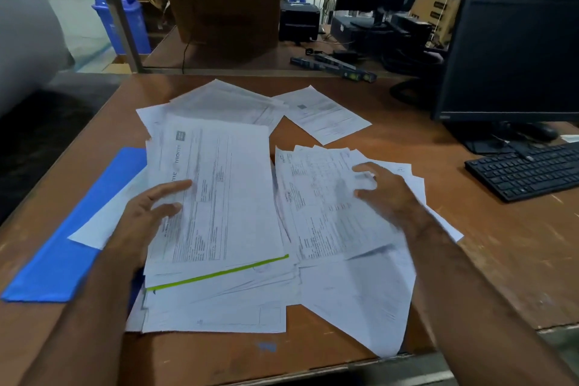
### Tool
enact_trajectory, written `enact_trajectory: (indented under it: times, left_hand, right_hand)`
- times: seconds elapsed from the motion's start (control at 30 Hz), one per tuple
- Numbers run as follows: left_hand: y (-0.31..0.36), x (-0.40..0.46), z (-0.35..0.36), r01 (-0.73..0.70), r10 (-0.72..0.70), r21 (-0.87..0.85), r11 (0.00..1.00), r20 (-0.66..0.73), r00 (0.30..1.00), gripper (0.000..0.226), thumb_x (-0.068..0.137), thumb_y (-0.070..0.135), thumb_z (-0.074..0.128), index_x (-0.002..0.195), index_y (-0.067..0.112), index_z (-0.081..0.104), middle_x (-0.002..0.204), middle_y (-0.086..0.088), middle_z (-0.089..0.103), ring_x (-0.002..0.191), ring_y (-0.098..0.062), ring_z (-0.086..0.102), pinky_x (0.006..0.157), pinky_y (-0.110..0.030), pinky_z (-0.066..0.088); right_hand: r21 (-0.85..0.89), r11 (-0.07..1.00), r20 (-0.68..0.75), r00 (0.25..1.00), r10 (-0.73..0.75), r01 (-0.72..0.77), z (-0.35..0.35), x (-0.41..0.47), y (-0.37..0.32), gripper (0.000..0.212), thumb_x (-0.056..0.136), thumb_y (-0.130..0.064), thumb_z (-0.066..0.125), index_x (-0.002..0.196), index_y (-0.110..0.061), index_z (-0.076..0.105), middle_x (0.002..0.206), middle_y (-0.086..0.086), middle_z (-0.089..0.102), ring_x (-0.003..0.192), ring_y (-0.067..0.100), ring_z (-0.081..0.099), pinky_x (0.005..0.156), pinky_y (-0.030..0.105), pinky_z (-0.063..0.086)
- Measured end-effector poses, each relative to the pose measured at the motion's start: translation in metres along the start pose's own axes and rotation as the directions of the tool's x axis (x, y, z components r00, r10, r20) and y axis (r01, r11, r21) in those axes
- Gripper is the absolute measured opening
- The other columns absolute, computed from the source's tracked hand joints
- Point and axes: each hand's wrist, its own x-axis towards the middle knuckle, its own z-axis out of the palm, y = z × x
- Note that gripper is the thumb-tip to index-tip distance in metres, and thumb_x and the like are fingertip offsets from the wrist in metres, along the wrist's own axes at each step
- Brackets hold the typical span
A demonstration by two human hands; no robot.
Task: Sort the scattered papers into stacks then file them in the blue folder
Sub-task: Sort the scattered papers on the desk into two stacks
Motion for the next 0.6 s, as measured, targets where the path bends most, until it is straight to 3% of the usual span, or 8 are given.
enact_trajectory:
  times: [0.07,0.17,0.23,0.3,0.33,0.47,0.53,0.6]
  left_hand:
    - [-0.001,0.0,-0.003,0.003,-0.003,-0.019,1.0,-0.009,1.0,0.05,0.089,-0.012,0.058,0.126,0.019,0.072,0.131,0.009,0.069,0.129,-0.014,0.059,0.11,-0.04,0.043]
    - [-0.002,0.002,-0.004,-0.008,0.008,0.01,1.0,-0.013,1.0,0.054,0.088,-0.012,0.059,0.128,0.023,0.072,0.136,0.011,0.066,0.134,-0.014,0.055,0.113,-0.044,0.041]
    - [-0.001,0.001,-0.003,-0.005,0.005,0.015,1.0,-0.011,1.0,0.055,0.088,-0.012,0.059,0.128,0.024,0.072,0.135,0.012,0.066,0.134,-0.013,0.054,0.113,-0.042,0.041]
    - [0.003,0.0,0.0,0.004,-0.004,0.018,1.0,-0.021,1.0,0.055,0.089,-0.011,0.059,0.127,0.026,0.072,0.135,0.014,0.066,0.131,-0.009,0.056,0.106,-0.03,0.045]
    - [0.006,-0.002,0.002,0.006,-0.005,0.021,1.0,-0.023,1.0,0.055,0.089,-0.011,0.058,0.126,0.026,0.072,0.135,0.015,0.066,0.129,-0.005,0.056,0.1,-0.022,0.046]
    - [0.012,-0.008,0.006,0.0,0.001,0.03,1.0,-0.049,0.999,0.056,0.088,-0.013,0.057,0.127,0.025,0.071,0.136,0.016,0.064,0.122,0.008,0.056,0.09,-0.011,0.045]
    - [0.014,-0.011,0.006,0.002,0.0,0.026,1.0,-0.068,0.998,0.059,0.088,-0.015,0.058,0.128,0.027,0.069,0.134,0.023,0.062,0.119,0.013,0.055,0.09,-0.009,0.047]
    - [0.017,-0.015,0.009,-0.016,0.019,0.032,0.999,-0.082,0.996,0.063,0.088,-0.017,0.057,0.13,0.029,0.067,0.131,0.026,0.061,0.121,0.01,0.055,0.088,-0.01,0.051]
  right_hand:
    - [0.095,0.991,-0.083,0.993,-0.084,0.092,-0.012,0.008,0.0,0.028,0.093,-0.014,0.07,0.109,-0.037,0.072,0.127,-0.007,0.069,0.112,0.017,0.065,0.093,0.035,0.055]
    - [0.378,0.906,-0.182,0.975,-0.128,0.189,-0.036,0.007,-0.018,0.026,0.102,-0.015,0.061,0.12,-0.028,0.075,0.124,-0.012,0.069,0.109,0.013,0.067,0.086,0.03,0.059]
    - [0.615,0.743,-0.235,0.961,-0.147,0.264,-0.047,0.005,-0.031,0.029,0.102,-0.014,0.061,0.127,-0.026,0.071,0.131,-0.011,0.068,0.116,0.015,0.067,0.089,0.034,0.059]
    - [0.817,0.506,-0.228,0.961,-0.158,0.277,-0.041,0.001,-0.045,0.034,0.099,-0.008,0.063,0.131,-0.02,0.066,0.135,-0.001,0.067,0.12,0.02,0.067,0.093,0.037,0.059]
    - [0.858,0.444,-0.199,0.964,-0.175,0.257,-0.031,0.0,-0.051,0.038,0.097,-0.009,0.066,0.133,-0.02,0.065,0.137,0.001,0.066,0.121,0.021,0.066,0.095,0.038,0.058]
    - [0.776,0.607,-0.032,0.971,-0.236,0.173,0.037,-0.013,-0.062,0.064,0.083,-0.035,0.082,0.143,-0.03,0.058,0.144,-0.014,0.058,0.134,0.014,0.056,0.108,0.037,0.05]
    - [0.752,0.64,0.018,0.965,-0.26,0.159,0.074,-0.02,-0.064,0.067,0.085,-0.029,0.082,0.146,-0.028,0.055,0.146,-0.015,0.056,0.135,0.01,0.054,0.11,0.031,0.047]
    - [0.757,0.639,0.07,0.954,-0.291,0.139,0.101,-0.027,-0.067,0.07,0.085,-0.027,0.083,0.147,-0.03,0.053,0.147,-0.015,0.055,0.133,0.009,0.055,0.112,0.039,0.047]
